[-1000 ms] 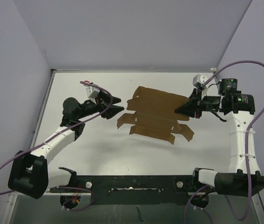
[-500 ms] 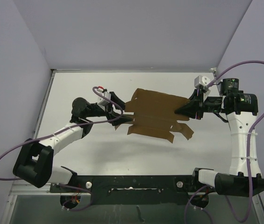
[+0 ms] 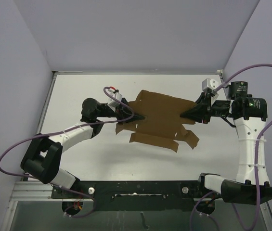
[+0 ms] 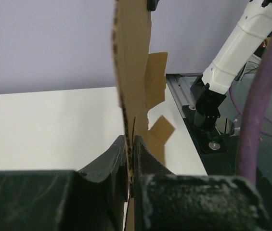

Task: Fold the paper box

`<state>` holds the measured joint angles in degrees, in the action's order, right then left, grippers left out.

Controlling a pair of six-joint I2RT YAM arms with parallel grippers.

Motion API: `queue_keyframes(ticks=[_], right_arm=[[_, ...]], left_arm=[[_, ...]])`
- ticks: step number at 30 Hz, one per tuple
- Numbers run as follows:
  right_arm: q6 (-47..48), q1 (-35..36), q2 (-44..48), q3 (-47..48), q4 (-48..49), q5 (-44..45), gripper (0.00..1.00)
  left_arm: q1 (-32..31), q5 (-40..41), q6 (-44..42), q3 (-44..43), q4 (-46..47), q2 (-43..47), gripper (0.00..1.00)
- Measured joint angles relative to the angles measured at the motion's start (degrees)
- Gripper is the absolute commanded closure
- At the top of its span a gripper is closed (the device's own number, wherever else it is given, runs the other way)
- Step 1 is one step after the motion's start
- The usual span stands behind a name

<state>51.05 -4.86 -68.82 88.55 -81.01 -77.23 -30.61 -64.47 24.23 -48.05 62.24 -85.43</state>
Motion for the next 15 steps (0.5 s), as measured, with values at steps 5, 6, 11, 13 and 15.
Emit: queue_keyframes(ticks=[5,6,11,13,15], right_arm=[[-0.4,-0.7,0.2,0.0,0.9,-0.2,1.00],[-0.5,-0.8,0.3,0.0,0.9,-0.4,1.00],[-1.0,-1.6,0.8,-0.1,1.4,-0.9,1.00],[-1.4,-2.1,1.2,-0.3,1.6,-1.0,1.00],[-2.0,-2.7,1.7,-0.6,1.8,-1.4,1.00]], left_arm=[[0.0,-0.5,2.6,0.0,3.2,-0.6,0.98],[0.0,-0.5,2.8,0.0,3.7,-0.6,0.86],[1.2,3.3,5.3,0.5,5.4,-0.2,0.35],[3.0,7.0,6.1,2.3,4.4,1.5,0.21],[5.6,11.7,6.4,6.3,1.0,6.4,0.12]])
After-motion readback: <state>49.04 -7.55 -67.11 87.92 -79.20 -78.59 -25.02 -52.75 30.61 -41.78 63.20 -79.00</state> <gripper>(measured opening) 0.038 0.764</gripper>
